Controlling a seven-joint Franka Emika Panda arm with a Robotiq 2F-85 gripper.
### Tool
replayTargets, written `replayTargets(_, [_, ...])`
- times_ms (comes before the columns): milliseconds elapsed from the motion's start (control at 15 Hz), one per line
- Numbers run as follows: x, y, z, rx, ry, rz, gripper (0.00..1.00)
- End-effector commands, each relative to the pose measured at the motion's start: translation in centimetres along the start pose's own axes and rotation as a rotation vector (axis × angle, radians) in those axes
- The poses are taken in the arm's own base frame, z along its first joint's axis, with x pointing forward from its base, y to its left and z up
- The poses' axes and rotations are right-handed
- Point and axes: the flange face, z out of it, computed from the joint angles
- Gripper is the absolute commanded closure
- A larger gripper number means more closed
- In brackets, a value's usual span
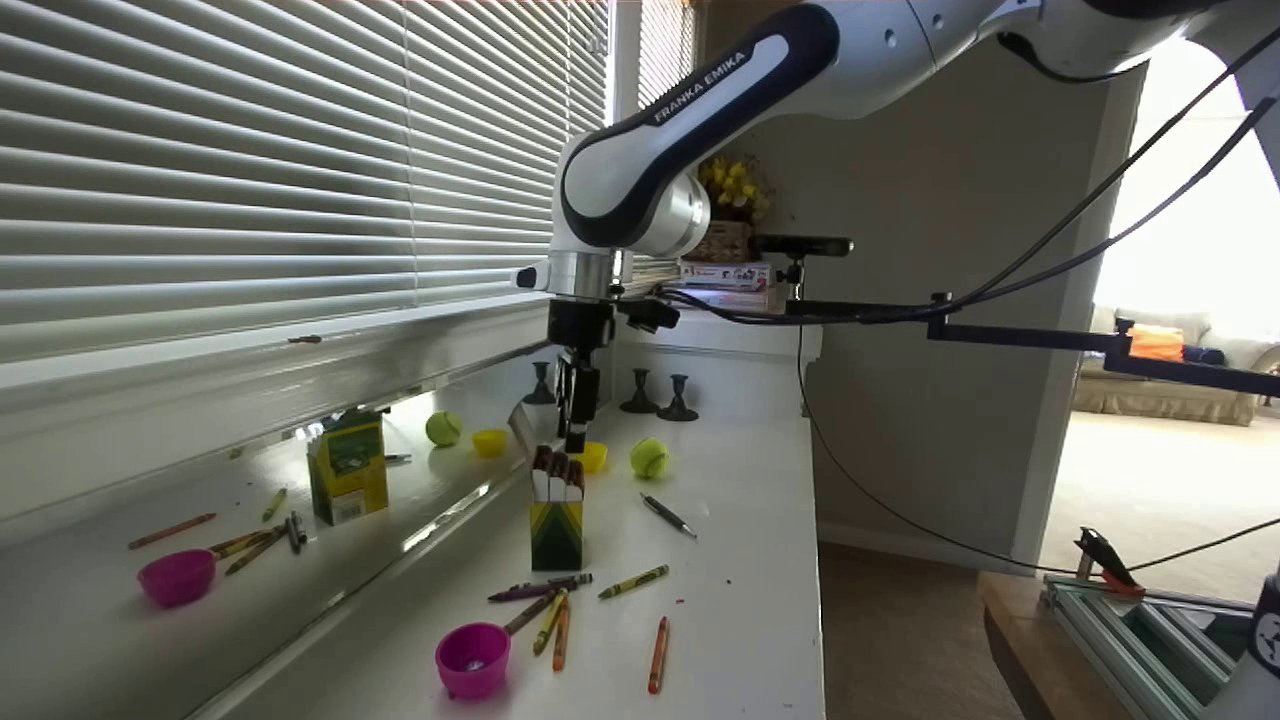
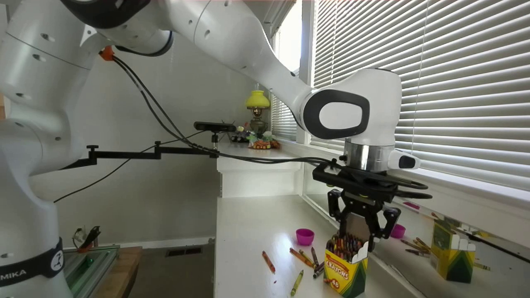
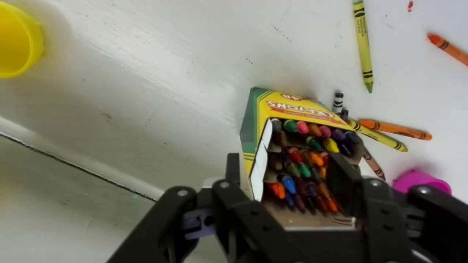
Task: Move the box of crayons slightly to the right
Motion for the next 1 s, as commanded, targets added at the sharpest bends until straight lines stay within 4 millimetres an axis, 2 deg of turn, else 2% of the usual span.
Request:
replayTargets(0, [-1.1,-0.8,-0.9,-0.022,-0.039,0.013,0.04])
replayTargets(267, [-1.3,-0.6,-1.1,-0.037,-0.045,0.033,0.00])
replayTargets(533, [-0.2,-0.8,-1.6,-0.052,-0.022,0.026,0.00])
replayTargets(933, [1.5,-0.7,-2.0,-0.086,0.056,-0.123,0.00])
